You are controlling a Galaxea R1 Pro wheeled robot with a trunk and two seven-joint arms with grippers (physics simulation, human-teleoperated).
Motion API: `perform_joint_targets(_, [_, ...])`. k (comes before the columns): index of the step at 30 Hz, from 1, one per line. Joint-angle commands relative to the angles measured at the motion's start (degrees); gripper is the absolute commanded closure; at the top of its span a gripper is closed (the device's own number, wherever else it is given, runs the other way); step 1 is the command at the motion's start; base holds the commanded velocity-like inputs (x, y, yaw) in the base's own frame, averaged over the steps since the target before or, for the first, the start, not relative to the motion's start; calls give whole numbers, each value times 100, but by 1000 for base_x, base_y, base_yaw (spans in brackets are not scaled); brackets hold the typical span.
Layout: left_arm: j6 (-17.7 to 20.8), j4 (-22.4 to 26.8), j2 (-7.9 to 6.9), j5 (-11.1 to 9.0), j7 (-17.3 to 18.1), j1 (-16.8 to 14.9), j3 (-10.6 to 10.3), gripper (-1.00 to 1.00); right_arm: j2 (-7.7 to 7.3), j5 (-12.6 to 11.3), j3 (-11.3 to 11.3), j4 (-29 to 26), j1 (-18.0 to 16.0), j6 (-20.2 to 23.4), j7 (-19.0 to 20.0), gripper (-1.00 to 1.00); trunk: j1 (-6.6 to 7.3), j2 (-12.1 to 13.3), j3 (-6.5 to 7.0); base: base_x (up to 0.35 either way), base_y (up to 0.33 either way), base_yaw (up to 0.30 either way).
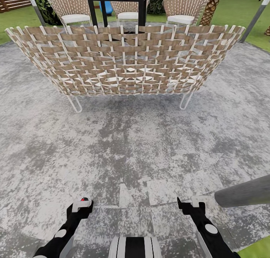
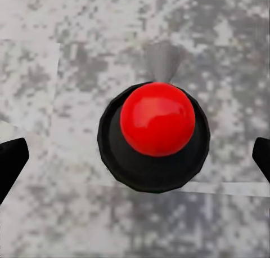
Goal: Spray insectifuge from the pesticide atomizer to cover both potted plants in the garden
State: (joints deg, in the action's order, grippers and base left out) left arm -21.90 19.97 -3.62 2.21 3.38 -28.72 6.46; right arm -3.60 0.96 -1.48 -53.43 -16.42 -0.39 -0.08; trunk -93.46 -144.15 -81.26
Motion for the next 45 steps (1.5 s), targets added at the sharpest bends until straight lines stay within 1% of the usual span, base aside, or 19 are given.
perform_joint_targets(1, [-17,-4,0,23,34,-3,48,-100,0,10,-2,-1,-1,-4,-1,-100,1,-1,-3,0,0,0])
perform_joint_targets(12, [-21,-14,-7,24,32,0,43,-100,0,10,-2,6,-1,-5,-1,-100,1,-1,-3,0,0,0])
perform_joint_targets(20, [-24,-8,-7,33,32,106,40,-100,0,10,-2,8,-1,-5,-1,-100,1,-1,6,0,0,-16])
perform_joint_targets(26, [-24,-11,-7,27,32,112,40,-100,0,10,-2,8,-1,-5,-1,-100,1,-1,25,0,0,-54])
perform_joint_targets(45, [-24,-9,-14,25,32,112,45,-100,0,10,-2,8,-1,-5,-1,-100,1,-1,26,5,0,-1])
